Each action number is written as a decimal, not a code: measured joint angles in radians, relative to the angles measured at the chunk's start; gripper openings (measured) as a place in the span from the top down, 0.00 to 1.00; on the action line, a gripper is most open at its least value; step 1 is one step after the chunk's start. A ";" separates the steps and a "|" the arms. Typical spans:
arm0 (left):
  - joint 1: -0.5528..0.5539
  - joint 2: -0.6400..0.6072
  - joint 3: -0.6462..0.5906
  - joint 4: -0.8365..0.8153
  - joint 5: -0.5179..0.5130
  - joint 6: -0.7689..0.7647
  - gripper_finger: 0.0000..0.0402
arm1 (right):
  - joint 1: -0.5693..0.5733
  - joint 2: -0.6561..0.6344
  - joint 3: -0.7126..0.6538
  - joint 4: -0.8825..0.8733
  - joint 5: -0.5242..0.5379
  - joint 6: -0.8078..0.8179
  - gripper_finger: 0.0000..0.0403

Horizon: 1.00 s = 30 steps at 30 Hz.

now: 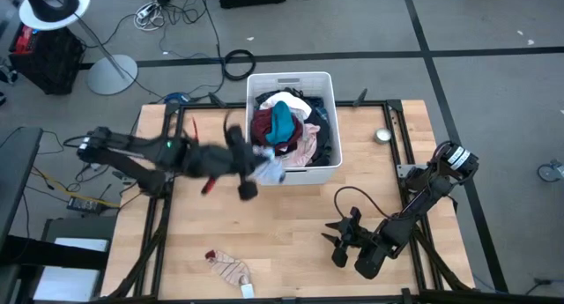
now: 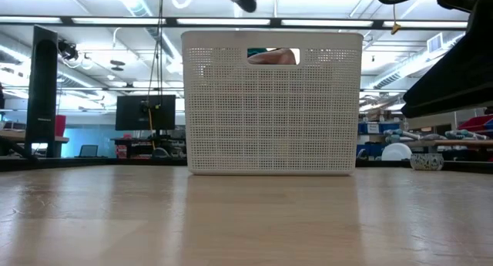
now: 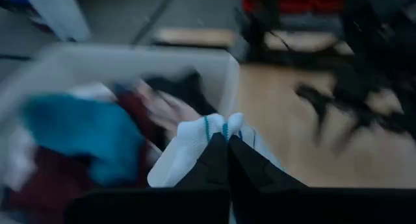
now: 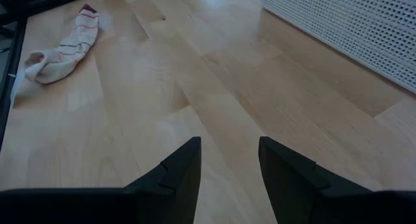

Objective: Sort clothes
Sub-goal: Put the white sock into the laundry bin

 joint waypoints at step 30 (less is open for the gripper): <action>0.580 0.522 0.074 0.287 0.525 0.075 0.99 | -0.008 0.000 0.000 -0.041 0.006 -0.003 0.61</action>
